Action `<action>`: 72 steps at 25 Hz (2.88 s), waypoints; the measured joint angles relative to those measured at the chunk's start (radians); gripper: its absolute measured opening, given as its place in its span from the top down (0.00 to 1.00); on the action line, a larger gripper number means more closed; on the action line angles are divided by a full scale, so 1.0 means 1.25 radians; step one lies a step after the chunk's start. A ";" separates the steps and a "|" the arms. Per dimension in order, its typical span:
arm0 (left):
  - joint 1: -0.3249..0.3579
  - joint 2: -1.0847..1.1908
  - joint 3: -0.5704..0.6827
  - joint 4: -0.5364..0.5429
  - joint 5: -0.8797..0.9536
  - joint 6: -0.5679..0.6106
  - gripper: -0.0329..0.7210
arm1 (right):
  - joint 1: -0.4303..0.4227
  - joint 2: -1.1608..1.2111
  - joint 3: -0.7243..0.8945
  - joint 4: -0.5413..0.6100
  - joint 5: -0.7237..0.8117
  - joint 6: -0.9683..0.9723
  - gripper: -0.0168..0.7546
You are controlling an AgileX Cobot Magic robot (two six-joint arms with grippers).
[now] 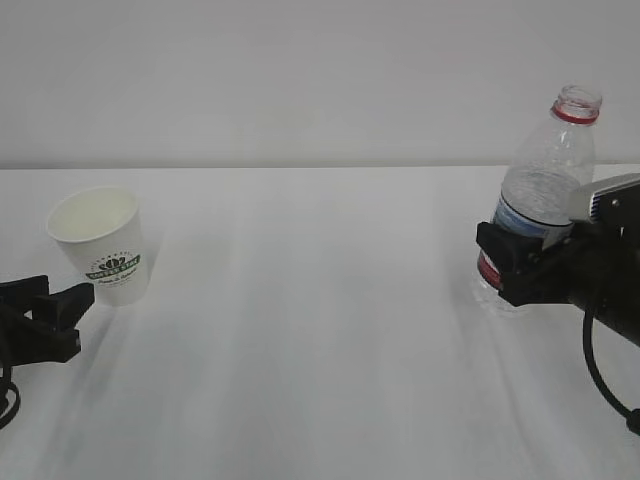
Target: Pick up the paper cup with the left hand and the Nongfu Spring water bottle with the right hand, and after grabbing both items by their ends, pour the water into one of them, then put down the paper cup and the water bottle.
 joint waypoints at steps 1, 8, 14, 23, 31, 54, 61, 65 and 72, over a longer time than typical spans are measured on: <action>0.000 0.000 0.000 0.000 0.000 0.000 0.41 | 0.000 -0.011 0.002 -0.001 0.004 0.000 0.31; 0.000 0.000 0.000 0.000 0.000 0.000 0.35 | 0.000 -0.055 0.015 -0.005 0.019 0.000 0.31; 0.000 0.000 -0.011 0.000 0.000 0.000 0.16 | 0.000 -0.055 0.016 -0.005 0.022 -0.009 0.31; 0.000 0.046 -0.072 0.000 -0.002 0.000 0.13 | 0.000 -0.055 0.016 -0.006 0.022 -0.015 0.31; 0.000 0.100 -0.111 0.031 -0.002 0.000 0.08 | 0.000 -0.055 0.016 -0.005 0.022 -0.031 0.31; 0.000 0.215 -0.221 0.046 -0.002 0.000 0.04 | 0.000 -0.055 0.016 0.003 0.024 -0.042 0.31; -0.016 0.219 -0.253 0.041 -0.002 0.000 0.04 | 0.000 -0.055 0.016 0.004 0.022 -0.050 0.31; -0.016 0.220 -0.270 0.041 -0.002 0.000 0.04 | 0.000 -0.055 0.016 0.004 0.022 -0.051 0.31; -0.016 0.258 -0.308 0.041 -0.002 0.000 0.04 | 0.000 -0.055 0.017 0.004 0.022 -0.051 0.31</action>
